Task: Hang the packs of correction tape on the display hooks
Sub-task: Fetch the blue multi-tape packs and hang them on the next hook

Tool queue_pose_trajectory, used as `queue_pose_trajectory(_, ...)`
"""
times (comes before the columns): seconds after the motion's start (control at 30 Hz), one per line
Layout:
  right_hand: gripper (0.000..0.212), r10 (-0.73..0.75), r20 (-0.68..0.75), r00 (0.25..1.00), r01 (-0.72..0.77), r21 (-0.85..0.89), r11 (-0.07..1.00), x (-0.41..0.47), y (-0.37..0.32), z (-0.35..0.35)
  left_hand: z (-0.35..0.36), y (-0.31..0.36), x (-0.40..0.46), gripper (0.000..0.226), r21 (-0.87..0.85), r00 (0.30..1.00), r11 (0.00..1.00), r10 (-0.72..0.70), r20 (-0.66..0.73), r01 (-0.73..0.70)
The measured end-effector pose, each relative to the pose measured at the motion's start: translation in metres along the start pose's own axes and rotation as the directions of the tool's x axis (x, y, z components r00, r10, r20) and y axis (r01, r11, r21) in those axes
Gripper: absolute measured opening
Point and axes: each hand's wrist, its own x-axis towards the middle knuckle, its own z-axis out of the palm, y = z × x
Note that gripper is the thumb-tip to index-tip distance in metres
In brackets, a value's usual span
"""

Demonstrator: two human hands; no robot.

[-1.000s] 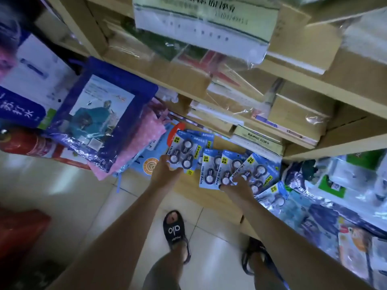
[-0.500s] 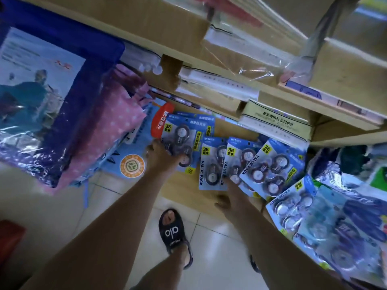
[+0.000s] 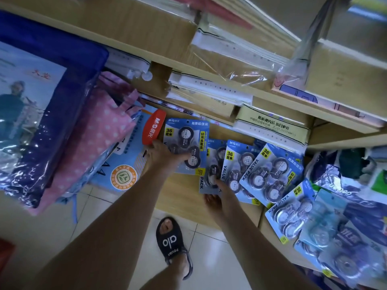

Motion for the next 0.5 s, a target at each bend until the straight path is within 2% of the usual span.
queue_pose_trajectory(0.27, 0.045, -0.036, 0.007, 0.999, 0.034, 0.176, 0.984, -0.002, -0.01, -0.014, 0.001, 0.01, 0.002, 0.136, -0.076, 0.995, 0.994, -0.074, 0.061, 0.079)
queue_pose_trajectory(0.37, 0.043, -0.029, 0.013, 0.999, 0.026, 0.19, 0.981, -0.003, -0.011, -0.016, 0.002, 0.009, 0.005, 0.144, -0.133, 0.994, 0.986, -0.088, 0.071, 0.096)
queue_pose_trajectory(0.43, 0.038, -0.029, 0.024, 0.999, 0.024, 0.18, 0.983, -0.005, -0.013, -0.017, 0.001, 0.009, 0.002, 0.125, -0.221, 0.997, 0.974, -0.042, 0.072, 0.057)
queue_pose_trajectory(0.5, 0.034, -0.027, 0.037, 0.999, 0.02, 0.167, 0.986, -0.007, -0.015, -0.019, 0.003, 0.008, -0.002, 0.081, -0.32, 0.991, 0.947, 0.016, 0.133, 0.028)
